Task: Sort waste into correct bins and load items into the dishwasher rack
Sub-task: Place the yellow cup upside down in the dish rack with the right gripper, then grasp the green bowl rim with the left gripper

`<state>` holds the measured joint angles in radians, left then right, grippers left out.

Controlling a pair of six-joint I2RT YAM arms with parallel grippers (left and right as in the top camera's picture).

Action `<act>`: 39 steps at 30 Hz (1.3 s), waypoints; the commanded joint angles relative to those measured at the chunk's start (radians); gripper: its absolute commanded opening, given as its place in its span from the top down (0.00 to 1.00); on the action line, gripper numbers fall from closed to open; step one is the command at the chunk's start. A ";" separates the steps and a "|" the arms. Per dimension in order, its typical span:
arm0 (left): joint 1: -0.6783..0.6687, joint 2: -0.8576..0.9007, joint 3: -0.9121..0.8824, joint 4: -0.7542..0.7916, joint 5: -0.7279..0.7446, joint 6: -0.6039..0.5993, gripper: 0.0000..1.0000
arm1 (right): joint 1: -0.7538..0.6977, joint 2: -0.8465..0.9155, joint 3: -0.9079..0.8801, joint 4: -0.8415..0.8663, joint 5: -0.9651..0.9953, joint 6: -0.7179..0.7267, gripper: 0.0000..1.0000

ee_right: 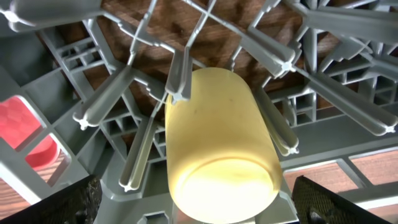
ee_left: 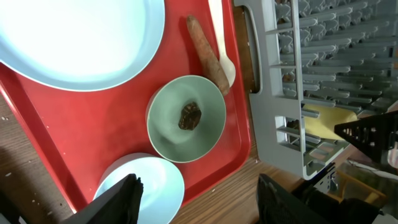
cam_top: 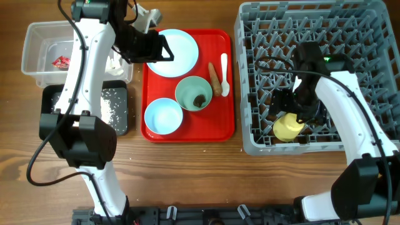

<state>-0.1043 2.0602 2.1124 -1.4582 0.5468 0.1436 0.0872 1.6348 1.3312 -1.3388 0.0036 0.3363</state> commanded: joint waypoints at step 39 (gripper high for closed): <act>-0.457 0.296 -0.104 0.210 -0.391 -0.205 0.74 | 0.004 0.011 0.443 0.173 -0.026 -0.023 0.01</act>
<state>-0.5556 2.3432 2.0163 -1.2587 0.1104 -0.0563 0.0872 1.6390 1.7611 -1.1694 -0.0185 0.3279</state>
